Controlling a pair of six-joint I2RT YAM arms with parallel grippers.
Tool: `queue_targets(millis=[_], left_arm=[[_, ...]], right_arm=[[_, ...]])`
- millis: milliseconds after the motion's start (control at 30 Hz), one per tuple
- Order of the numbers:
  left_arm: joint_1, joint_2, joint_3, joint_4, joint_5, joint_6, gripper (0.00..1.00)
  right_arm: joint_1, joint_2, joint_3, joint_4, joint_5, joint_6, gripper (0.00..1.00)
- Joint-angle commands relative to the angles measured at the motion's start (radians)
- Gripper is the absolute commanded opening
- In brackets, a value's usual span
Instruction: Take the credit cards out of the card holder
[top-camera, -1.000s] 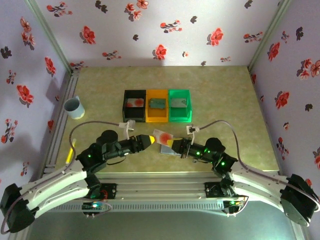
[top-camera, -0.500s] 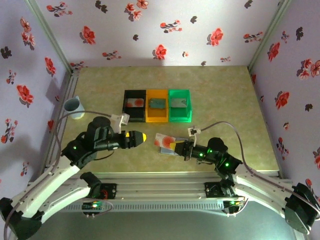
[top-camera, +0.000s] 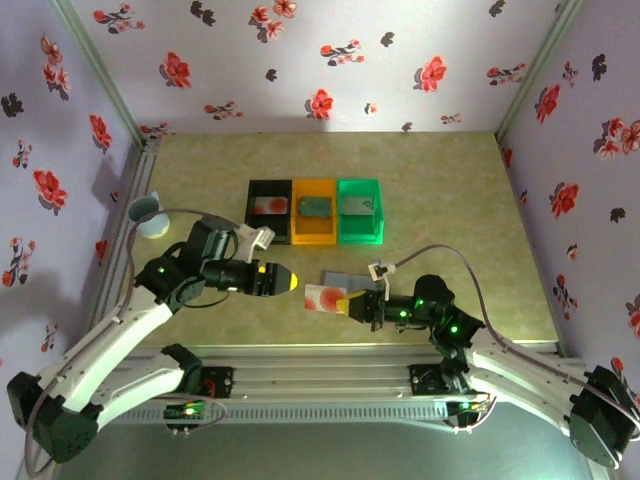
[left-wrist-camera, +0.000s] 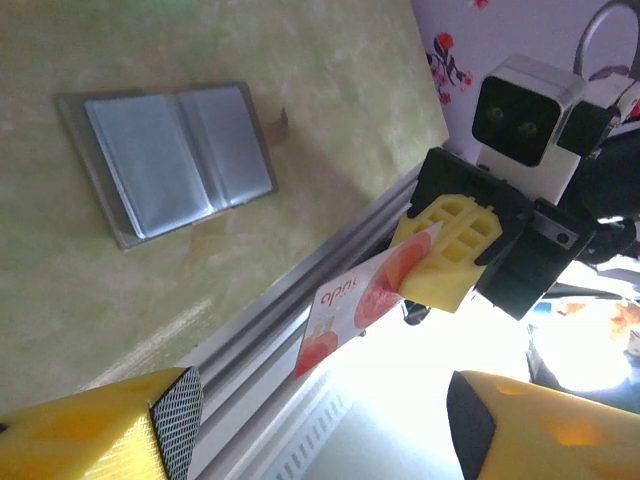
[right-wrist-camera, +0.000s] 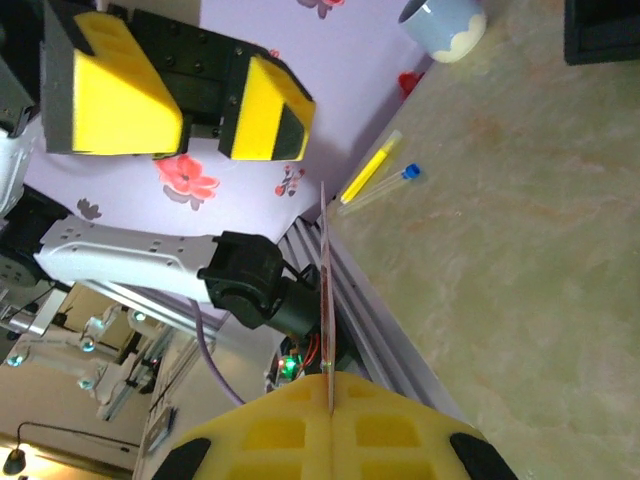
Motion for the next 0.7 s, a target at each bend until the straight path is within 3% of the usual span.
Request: queue_targets(millis=[0, 333, 667], left_arm=[[0.009, 0.014, 0.02, 0.007, 0.108, 0.043, 0.68], [0.009, 0.052, -0.084, 0.21, 0.28, -0.054, 0.6], [-0.018, 0.067, -0.108, 0.254, 0.31, -0.069, 0.47]], right_arm=[[-0.006, -0.006, 0.011, 0.053, -0.061, -0.02, 0.0], [-0.003, 0.0, 0.015, 0.099, -0.098, -0.006, 0.0], [0.008, 0.031, 0.03, 0.143, -0.123, 0.006, 0.0]])
